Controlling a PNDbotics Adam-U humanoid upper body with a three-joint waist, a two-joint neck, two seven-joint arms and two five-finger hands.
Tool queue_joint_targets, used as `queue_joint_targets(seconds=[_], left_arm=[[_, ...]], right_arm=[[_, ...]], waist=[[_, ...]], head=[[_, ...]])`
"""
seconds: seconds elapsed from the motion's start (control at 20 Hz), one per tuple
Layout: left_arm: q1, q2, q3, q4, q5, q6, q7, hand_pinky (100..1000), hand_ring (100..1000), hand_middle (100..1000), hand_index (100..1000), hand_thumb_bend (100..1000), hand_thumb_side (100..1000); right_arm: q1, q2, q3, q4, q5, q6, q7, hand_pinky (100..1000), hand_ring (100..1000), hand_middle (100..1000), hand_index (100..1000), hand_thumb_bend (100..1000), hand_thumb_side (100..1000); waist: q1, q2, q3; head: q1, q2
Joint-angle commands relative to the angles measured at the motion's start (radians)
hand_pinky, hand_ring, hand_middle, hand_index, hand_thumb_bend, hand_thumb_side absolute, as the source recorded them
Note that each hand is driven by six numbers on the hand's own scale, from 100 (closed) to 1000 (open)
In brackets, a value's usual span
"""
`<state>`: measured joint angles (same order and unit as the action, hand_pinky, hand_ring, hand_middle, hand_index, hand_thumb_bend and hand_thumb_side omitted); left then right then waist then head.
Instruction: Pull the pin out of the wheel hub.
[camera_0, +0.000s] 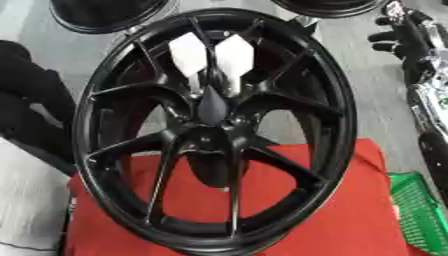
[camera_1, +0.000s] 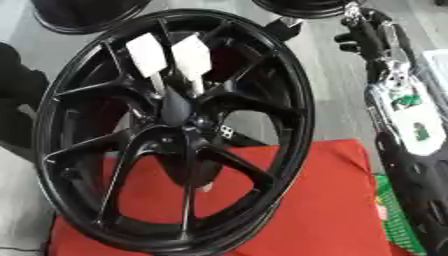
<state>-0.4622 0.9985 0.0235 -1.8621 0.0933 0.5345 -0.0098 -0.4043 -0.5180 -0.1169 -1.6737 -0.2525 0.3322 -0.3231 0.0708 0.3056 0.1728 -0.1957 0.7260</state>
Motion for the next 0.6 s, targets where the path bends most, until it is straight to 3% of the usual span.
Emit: queue_joint_targets(seconds=[0.05,0.15,0.2,0.25,0.3,0.45,0.6], left_arm=[[0.028,-0.003,0.027,0.067,-0.021,-0.016,0.014,558,617,553,535,248,100],[0.052,-0.019,0.017,0.107,-0.025,-0.032,-0.004,592,672,614,619,316,123],[0.058,-0.026,0.010,0.124,-0.031,-0.040,-0.017,629,720,676,701,382,224],[0.061,-0.033,0.002,0.141,-0.040,-0.048,-0.031,706,798,767,808,535,479],[0.063,-0.040,-0.005,0.159,-0.052,-0.055,-0.047,735,820,793,836,596,543],[0.063,-0.054,-0.010,0.199,-0.086,-0.071,-0.082,777,854,836,883,689,604],[0.065,-0.062,-0.004,0.212,-0.100,-0.082,-0.098,777,857,842,892,683,622]], right_arm=[[-0.012,-0.029,-0.010,-0.012,-0.008,-0.002,-0.008,712,631,689,758,100,667],[-0.014,-0.027,-0.010,-0.012,-0.010,-0.001,-0.009,711,631,689,758,100,666],[-0.015,-0.026,-0.010,-0.013,-0.010,-0.001,-0.009,711,631,689,758,100,666],[-0.017,-0.025,-0.009,-0.013,-0.011,-0.001,-0.009,711,631,689,758,100,666],[-0.018,-0.024,-0.008,-0.014,-0.011,-0.001,-0.008,711,631,689,758,100,666],[-0.021,-0.022,-0.009,-0.014,-0.012,-0.001,-0.008,711,631,689,758,100,666],[-0.022,-0.022,-0.009,-0.015,-0.013,0.000,-0.010,711,631,689,758,100,667]], waist=[[-0.005,-0.011,-0.001],[-0.006,-0.011,-0.002],[-0.008,-0.011,-0.003],[-0.009,-0.011,-0.005],[-0.010,-0.012,-0.005],[-0.011,-0.012,-0.007],[-0.010,-0.013,-0.007]], head=[[0.004,-0.018],[0.008,-0.021],[0.009,-0.022],[0.011,-0.024],[0.013,-0.025],[0.016,-0.027],[0.017,-0.025]])
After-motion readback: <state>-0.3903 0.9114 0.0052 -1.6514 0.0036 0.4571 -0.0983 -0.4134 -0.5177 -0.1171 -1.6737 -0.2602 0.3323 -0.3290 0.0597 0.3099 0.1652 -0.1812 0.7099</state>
